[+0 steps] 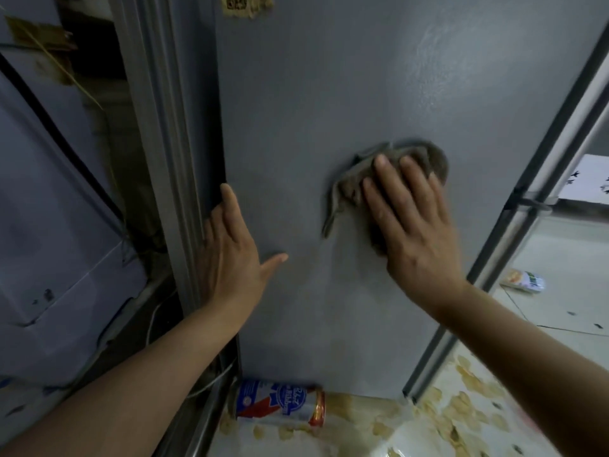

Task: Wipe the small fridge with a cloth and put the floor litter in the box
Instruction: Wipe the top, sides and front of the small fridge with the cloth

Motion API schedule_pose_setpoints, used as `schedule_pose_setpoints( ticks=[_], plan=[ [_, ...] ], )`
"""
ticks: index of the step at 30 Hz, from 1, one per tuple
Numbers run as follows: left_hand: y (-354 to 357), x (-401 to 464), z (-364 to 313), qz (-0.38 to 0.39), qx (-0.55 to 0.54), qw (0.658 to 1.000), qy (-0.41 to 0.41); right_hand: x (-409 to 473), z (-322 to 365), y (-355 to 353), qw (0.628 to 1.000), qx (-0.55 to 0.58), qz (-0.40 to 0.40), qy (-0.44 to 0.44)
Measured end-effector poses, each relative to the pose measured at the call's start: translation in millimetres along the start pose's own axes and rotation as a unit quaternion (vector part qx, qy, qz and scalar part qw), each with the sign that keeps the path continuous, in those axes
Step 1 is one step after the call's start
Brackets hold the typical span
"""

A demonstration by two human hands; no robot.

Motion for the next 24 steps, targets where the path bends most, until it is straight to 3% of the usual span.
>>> schedule_pose_setpoints(
  ticks=[2, 5, 7, 9, 13, 15, 18, 22, 24],
  plan=[
    [0, 0, 1, -0.002, 0.0, 1.0, -0.006, -45, 13, 21, 0.999, 0.01, 0.051, -0.013],
    [0, 0, 1, -0.003, 0.004, 1.0, -0.01, -115, 35, 42, 0.984, -0.014, 0.135, -0.115],
    [0, 0, 0, -0.004, 0.001, 1.0, -0.009, -126, 35, 41, 0.976, -0.013, 0.15, -0.16],
    [1, 0, -1, -0.002, -0.009, 1.0, -0.013, -106, 12, 25, 0.984, 0.009, 0.128, -0.123],
    [2, -1, 1, -0.006, -0.011, 1.0, -0.013, -49, -70, -32, 0.999, 0.034, -0.024, 0.033],
    [3, -1, 1, -0.005, -0.005, 1.0, -0.008, -47, -88, -39, 0.994, 0.027, -0.06, 0.085],
    [3, -1, 3, -0.009, -0.002, 1.0, -0.01, -89, -70, -18, 0.99, 0.025, -0.042, 0.131],
    [3, -5, 1, -0.004, -0.006, 1.0, -0.007, -156, -40, 13, 0.985, 0.004, 0.074, 0.154],
    [5, -9, 2, 0.003, -0.003, 1.0, -0.01, -154, -41, 10, 0.983, 0.01, 0.085, 0.161]
  ],
)
Point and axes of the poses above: each hand's wrist, its own x-axis towards the middle knuckle, its own y-axis out of the palm, z = x × y, the point moved 10 cm from there along x, towards the middle knuckle, and after that the axes turned 7 degrees about -z, right-handed, at the moved point
